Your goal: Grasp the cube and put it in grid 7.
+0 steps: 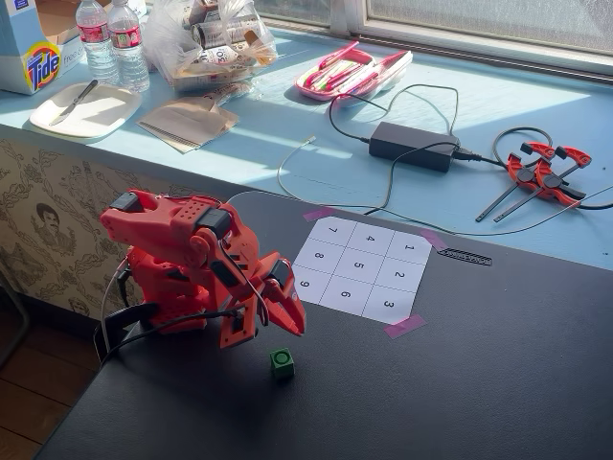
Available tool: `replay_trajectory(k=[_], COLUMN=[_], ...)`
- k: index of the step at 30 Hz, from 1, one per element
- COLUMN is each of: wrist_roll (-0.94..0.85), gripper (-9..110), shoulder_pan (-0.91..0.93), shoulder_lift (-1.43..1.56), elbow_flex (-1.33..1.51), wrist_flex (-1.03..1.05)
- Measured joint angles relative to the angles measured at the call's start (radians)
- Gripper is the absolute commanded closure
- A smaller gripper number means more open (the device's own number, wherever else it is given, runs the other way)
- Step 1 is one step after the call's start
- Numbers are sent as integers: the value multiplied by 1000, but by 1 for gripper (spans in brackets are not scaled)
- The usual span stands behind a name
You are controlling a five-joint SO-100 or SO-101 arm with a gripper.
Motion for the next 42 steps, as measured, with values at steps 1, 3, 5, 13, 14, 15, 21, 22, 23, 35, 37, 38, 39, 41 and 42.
replay_trajectory(k=[1,3,5,13,14,15,21,22,23,35,37,38,39,41,42], wrist_roll=[0,0,0,0,0,0,-25,-25,-25,-227,-322,-360,-400,-474,-509], gripper=[101,101,101,101,101,101,101,101,101,100,94,90,86,80,78], shoulder_pan=[0,0,0,0,0,0,0,0,0,64,104,118,132,161,176], shoulder_lift=[0,0,0,0,0,0,-2,-8,-20,-388,-440,-465,-489,-535,-554], elbow_flex=[0,0,0,0,0,0,0,-5,-8,-492,-563,-578,-588,-597,-601], wrist_flex=[0,0,0,-28,-28,-28,-25,-23,-17,213,253,262,268,282,291])
